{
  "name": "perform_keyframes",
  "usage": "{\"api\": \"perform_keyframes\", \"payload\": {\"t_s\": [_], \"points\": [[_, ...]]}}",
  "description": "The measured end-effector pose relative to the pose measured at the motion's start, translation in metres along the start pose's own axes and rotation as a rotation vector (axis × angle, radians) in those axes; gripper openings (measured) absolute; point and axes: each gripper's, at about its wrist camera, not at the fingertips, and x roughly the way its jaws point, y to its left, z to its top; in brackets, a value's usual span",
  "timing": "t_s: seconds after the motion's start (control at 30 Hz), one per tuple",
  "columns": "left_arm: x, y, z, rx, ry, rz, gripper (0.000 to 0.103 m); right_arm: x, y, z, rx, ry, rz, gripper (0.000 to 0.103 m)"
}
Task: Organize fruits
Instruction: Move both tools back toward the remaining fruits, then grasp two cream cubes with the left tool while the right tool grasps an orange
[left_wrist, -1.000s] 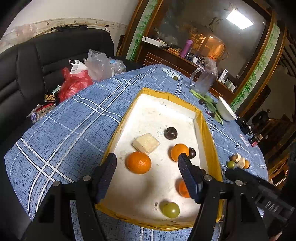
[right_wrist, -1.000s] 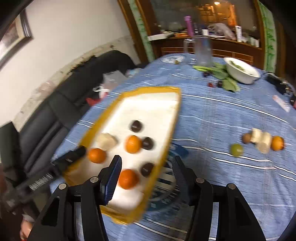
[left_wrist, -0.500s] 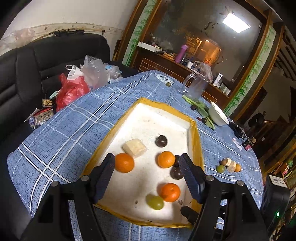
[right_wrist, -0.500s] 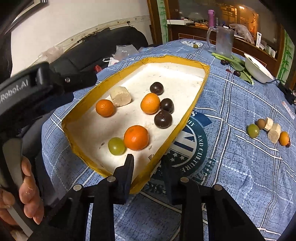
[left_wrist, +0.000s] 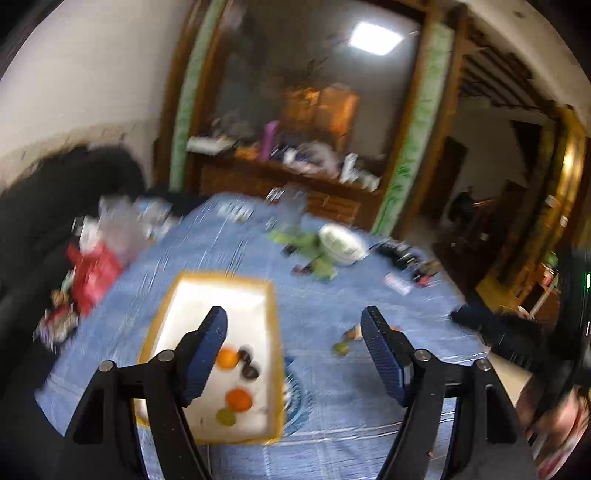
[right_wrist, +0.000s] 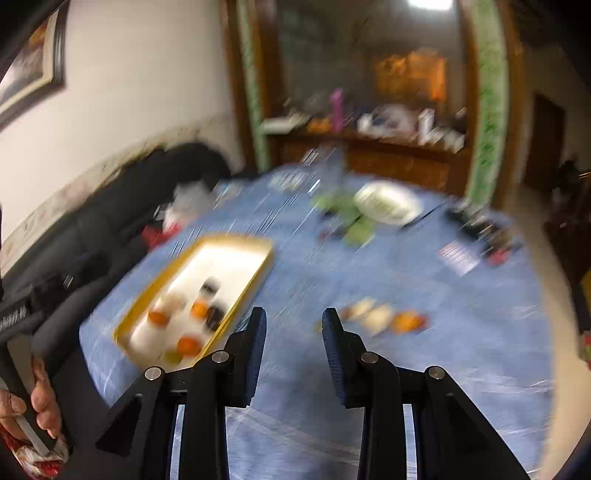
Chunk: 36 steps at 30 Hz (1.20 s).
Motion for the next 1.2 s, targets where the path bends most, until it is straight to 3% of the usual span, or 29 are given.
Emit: {"api": "perform_keyframes", "payload": {"t_s": [0.13, 0.27, 0.33, 0.43, 0.5, 0.6, 0.7, 0.77, 0.83, 0.9, 0.97, 1.2], "points": [[-0.046, -0.037, 0.058, 0.125, -0.107, 0.017, 0.082, -0.096, -0.032, 0.070, -0.034, -0.121, -0.141, 0.034], [-0.068, -0.058, 0.115, 0.178, -0.154, 0.032, 0.092, -0.172, -0.044, 0.137, -0.098, -0.212, -0.303, 0.036], [-0.068, -0.068, 0.136, 0.201, -0.169, 0.035, 0.097, -0.200, -0.052, 0.162, -0.092, -0.272, -0.388, 0.052], [-0.041, -0.078, 0.148, 0.213, -0.164, 0.038, 0.098, -0.206, -0.068, 0.164, -0.045, -0.315, -0.370, 0.064], [0.001, -0.080, 0.138, 0.193, -0.087, -0.030, 0.098, -0.180, -0.081, 0.145, -0.003, -0.281, -0.315, 0.065], [0.062, -0.081, 0.107, 0.149, 0.051, -0.117, 0.098, -0.108, -0.105, 0.104, 0.065, -0.151, -0.239, 0.065], [0.132, -0.082, 0.058, 0.140, 0.150, -0.125, 0.098, -0.033, -0.120, 0.055, 0.118, -0.028, -0.172, 0.064], [0.171, -0.082, 0.026, 0.139, 0.223, -0.106, 0.098, 0.022, -0.129, 0.021, 0.160, 0.050, -0.124, 0.057], [0.204, -0.078, -0.004, 0.095, 0.313, -0.130, 0.088, 0.072, -0.137, -0.012, 0.205, 0.123, -0.094, 0.037], [0.231, -0.070, -0.029, 0.050, 0.397, -0.154, 0.049, 0.109, -0.146, -0.035, 0.248, 0.169, -0.074, 0.036], [0.248, -0.065, -0.047, 0.038, 0.439, -0.130, 0.044, 0.135, -0.150, -0.048, 0.253, 0.178, -0.076, 0.036], [0.267, -0.055, -0.066, 0.057, 0.458, -0.076, 0.045, 0.194, -0.155, -0.055, 0.228, 0.165, -0.082, 0.036]]}}
